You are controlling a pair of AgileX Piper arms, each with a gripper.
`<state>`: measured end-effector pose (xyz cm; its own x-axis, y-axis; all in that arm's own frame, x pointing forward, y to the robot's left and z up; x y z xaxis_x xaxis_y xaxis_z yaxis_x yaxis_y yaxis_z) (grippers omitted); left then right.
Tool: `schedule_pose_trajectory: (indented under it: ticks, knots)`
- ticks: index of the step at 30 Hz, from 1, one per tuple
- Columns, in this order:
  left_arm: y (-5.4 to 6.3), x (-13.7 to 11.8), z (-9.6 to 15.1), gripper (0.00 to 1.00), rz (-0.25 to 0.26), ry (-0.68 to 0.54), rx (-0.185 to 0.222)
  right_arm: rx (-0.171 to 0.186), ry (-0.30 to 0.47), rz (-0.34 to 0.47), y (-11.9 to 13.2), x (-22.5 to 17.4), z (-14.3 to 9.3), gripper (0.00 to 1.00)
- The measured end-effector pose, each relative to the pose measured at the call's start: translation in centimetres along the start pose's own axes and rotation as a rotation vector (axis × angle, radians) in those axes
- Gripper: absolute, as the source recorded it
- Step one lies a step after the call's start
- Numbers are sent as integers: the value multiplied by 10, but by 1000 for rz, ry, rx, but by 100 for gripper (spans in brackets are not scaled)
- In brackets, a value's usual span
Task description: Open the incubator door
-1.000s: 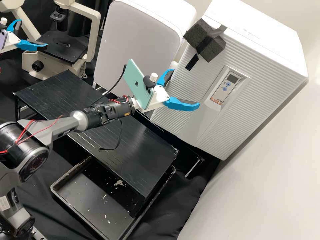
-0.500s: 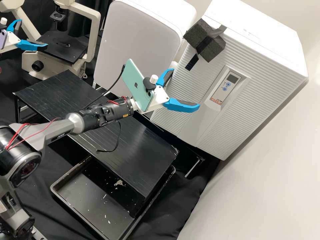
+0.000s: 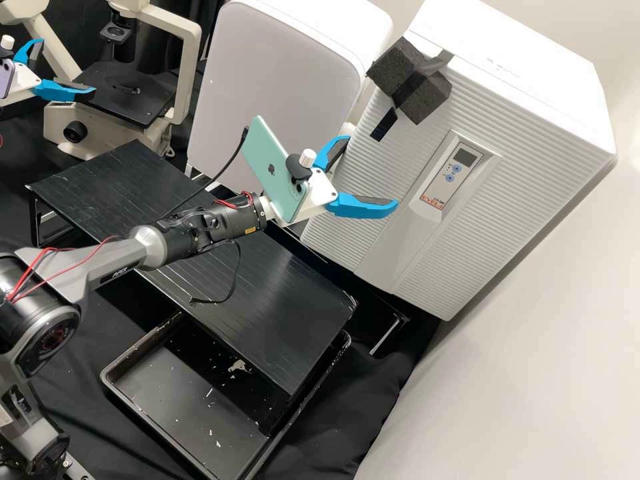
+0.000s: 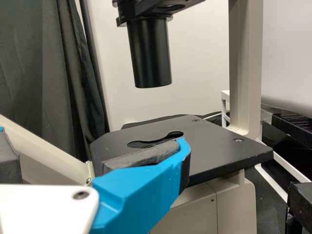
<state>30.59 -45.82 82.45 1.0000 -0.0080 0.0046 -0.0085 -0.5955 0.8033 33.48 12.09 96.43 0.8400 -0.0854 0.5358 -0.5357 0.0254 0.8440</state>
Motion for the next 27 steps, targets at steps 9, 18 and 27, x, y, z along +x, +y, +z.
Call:
schedule_pose_trajectory:
  ticks: [9,18,27]
  knots:
    - [0,0,0,100,0,0,0,4,8,-17,0,0,-1,0]
    - [0,0,0,100,0,0,0,-8,24,-34,-3,-3,-4,0]
    - [0,0,0,100,0,0,0,-14,36,-43,-4,-4,-5,0]
